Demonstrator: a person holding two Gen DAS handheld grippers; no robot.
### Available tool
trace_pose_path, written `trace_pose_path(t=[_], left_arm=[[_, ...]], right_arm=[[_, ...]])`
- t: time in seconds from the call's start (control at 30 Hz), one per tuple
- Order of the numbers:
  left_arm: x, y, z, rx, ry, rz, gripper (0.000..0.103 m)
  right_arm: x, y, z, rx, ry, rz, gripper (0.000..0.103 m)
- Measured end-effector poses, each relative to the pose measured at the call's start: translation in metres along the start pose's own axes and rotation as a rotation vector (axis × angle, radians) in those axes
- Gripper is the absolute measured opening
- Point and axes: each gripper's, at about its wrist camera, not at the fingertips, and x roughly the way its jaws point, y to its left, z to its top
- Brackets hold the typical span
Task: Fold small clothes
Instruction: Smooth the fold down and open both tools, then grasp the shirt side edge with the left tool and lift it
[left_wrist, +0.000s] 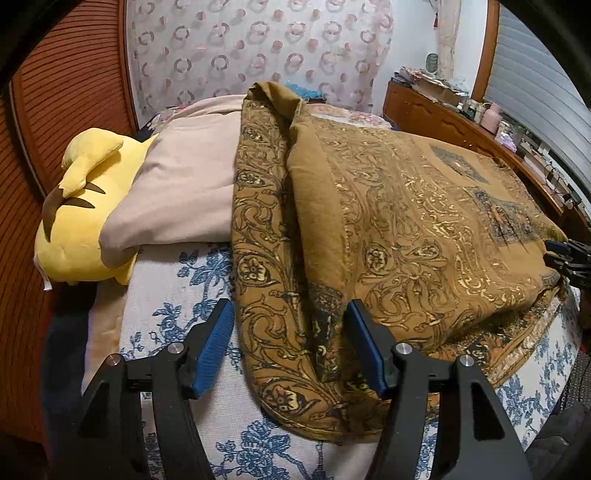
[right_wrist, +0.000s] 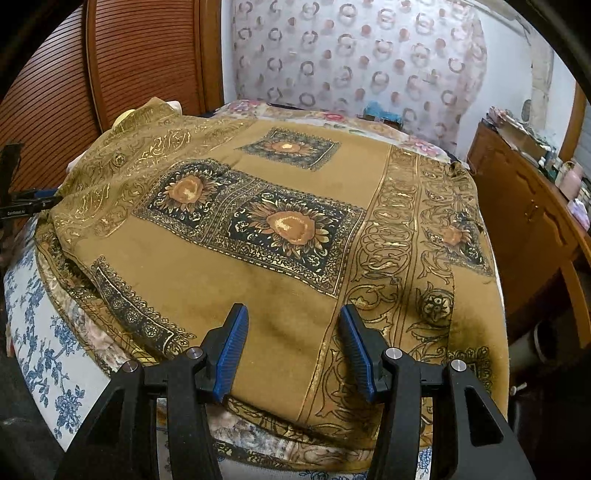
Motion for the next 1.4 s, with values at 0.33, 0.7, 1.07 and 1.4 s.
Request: trace_pose_path(t=[0.33,0.7,1.07,1.4], left_arm=[[0.003,-0.013,0.006,0.021,0.009,-0.076,0.015],[-0.040,-0.066,0.054,0.100,-0.170,-0.165,0.008],[-0.029,-0.168,0.117,0.228,-0.209,-0.287,0.008],[-0.009,-0.249,0.135,0.324,-0.167,-0.344,0.008]], right_arm=[[-0.003,0.001,-0.003,0.006,0.001,0.008,0.054],[-0.012,-0.011,-0.001,0.033,-0.031,0.027,0.054],[-0.039,-0.048,0.007,0.042,-0.132,0.017,0.054],[-0.039,-0.087,-0.011,0.060,-0.141,0.052,0.054]])
